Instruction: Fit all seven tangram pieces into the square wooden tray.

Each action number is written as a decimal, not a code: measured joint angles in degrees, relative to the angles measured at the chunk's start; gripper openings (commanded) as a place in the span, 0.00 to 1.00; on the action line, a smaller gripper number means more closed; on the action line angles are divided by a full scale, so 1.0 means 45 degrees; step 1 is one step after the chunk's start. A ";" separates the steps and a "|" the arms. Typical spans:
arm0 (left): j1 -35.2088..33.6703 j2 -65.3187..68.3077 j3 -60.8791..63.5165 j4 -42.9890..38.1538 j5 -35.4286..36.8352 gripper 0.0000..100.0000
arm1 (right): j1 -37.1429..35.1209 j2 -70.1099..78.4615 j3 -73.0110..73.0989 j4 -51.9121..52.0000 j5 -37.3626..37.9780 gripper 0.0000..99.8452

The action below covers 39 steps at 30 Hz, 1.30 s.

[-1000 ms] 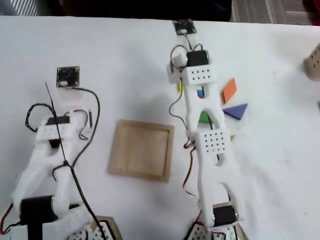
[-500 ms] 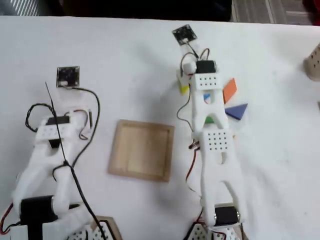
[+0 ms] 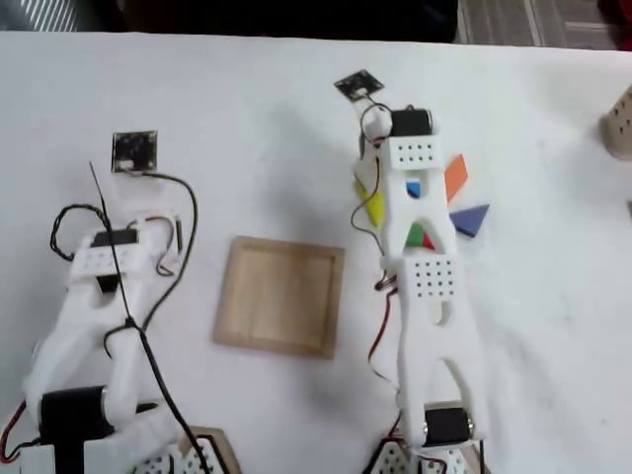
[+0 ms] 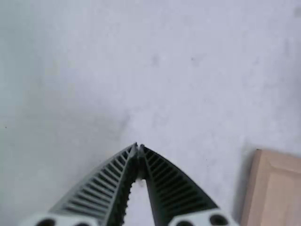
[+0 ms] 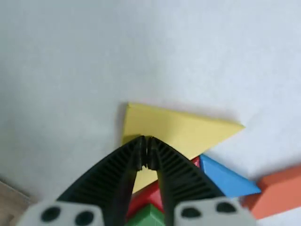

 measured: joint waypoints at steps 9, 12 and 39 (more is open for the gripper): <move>0.0000 0.0000 0.0000 0.0000 0.0000 0.02 | -0.0156 -0.2989 0.5236 -0.0039 -0.0176 0.02; 0.0000 0.0000 0.0000 0.0000 0.0000 0.02 | -0.0156 -0.3575 0.6603 -0.0527 -0.0176 0.02; 0.0000 0.0000 0.0000 0.0000 0.0000 0.02 | -0.0703 -1.5394 2.4361 -0.8908 -0.2227 0.02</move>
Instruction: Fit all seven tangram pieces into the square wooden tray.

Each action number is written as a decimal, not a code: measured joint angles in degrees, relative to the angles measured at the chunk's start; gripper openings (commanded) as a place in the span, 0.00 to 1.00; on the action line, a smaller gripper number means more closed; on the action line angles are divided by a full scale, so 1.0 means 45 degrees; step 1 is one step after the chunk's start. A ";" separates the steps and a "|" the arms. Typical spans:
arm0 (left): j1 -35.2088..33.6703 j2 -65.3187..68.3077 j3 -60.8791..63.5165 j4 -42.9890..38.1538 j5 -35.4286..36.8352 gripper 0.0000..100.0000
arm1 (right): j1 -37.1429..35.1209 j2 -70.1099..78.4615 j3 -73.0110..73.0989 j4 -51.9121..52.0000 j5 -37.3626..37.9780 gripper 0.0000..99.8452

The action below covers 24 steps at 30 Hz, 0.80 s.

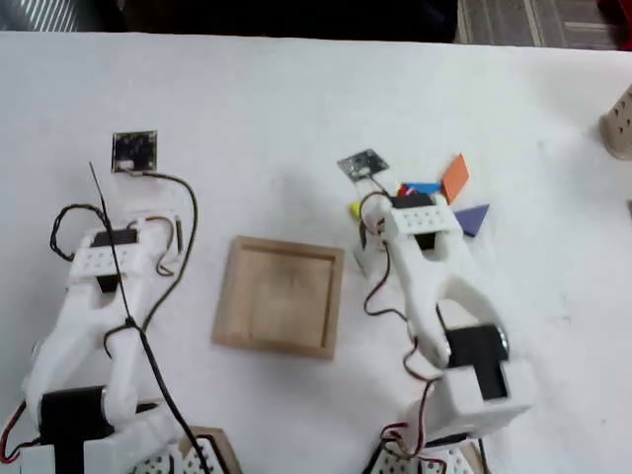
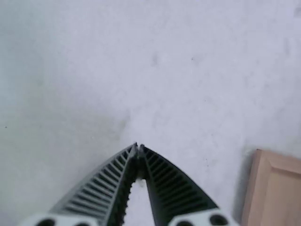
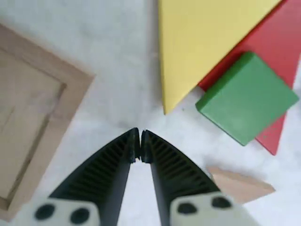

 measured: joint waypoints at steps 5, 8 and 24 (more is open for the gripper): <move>-0.0137 0.0000 0.0000 0.0000 0.0000 0.02 | -0.0059 -0.2422 0.0020 0.0371 -0.0762 0.02; -0.0137 0.0000 0.0000 0.0000 0.0000 0.02 | -0.0039 -0.2774 -0.0527 0.0391 -0.1426 0.02; -0.0137 0.0000 0.0000 0.0000 0.0000 0.02 | 0.0176 0.4689 -0.5763 -0.0508 -0.2110 0.02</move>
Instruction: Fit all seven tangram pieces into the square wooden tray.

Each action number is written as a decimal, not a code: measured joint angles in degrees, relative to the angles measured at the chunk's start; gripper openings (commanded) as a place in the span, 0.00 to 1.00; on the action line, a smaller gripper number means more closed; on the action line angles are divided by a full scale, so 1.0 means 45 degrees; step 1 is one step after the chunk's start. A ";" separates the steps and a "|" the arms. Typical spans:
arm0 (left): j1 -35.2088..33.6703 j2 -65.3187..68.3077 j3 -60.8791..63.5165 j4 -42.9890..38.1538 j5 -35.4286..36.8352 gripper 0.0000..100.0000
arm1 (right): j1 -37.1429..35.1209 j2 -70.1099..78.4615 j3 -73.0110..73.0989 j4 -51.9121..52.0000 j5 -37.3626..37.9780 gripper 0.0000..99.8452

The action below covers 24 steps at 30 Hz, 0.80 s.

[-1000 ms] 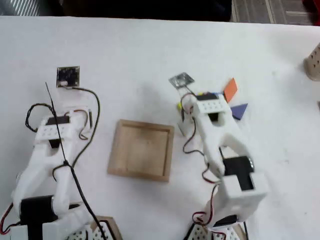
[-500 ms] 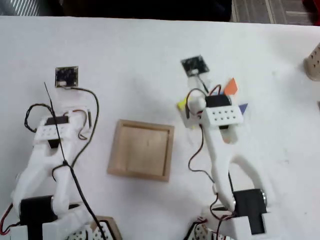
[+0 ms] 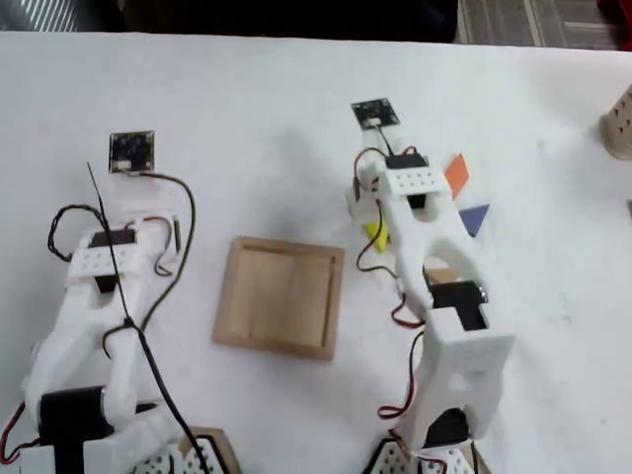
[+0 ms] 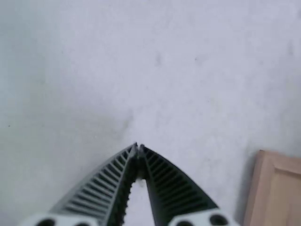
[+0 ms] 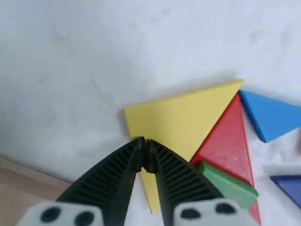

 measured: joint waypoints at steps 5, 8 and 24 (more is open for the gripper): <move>0.0000 0.0000 0.0000 0.0000 0.0000 0.02 | -0.0137 0.0020 0.0274 0.0274 0.1172 0.02; 0.0000 0.0000 0.0000 0.0000 0.0000 0.02 | -0.0430 -0.0625 0.1231 0.0293 0.1309 0.02; 0.0000 0.0000 0.0000 0.0000 0.0000 0.02 | -0.1114 -0.8127 0.8811 -0.0801 0.1192 0.02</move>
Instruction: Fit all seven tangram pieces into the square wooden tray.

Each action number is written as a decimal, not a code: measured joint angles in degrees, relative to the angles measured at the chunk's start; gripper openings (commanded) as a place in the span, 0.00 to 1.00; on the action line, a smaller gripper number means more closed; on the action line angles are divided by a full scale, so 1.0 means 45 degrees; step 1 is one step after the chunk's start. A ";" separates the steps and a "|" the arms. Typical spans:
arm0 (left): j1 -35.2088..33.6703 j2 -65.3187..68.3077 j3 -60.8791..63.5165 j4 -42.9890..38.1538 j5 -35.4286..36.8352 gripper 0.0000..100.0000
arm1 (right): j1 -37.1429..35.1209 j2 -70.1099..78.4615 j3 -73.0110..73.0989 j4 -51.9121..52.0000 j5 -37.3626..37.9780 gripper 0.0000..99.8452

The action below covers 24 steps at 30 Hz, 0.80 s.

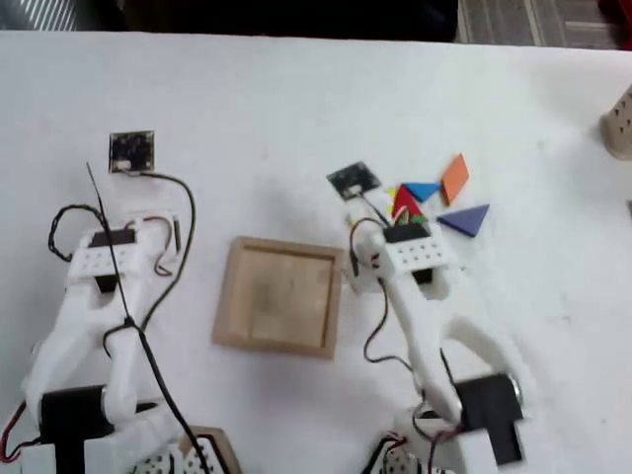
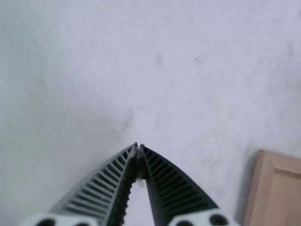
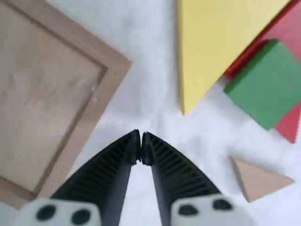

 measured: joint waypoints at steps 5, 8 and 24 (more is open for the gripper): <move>0.0000 0.0000 0.0000 0.0000 0.0000 0.02 | 0.0195 -0.1133 -0.0625 0.0000 -0.1524 0.02; 0.0000 0.0000 0.0000 0.0000 0.0000 0.02 | 0.0156 -0.0469 -0.1661 -0.0293 -0.1954 0.02; 0.0000 0.0000 0.0000 -0.0059 0.0000 0.02 | 0.1485 0.6545 -0.6017 -0.2071 -0.1602 0.02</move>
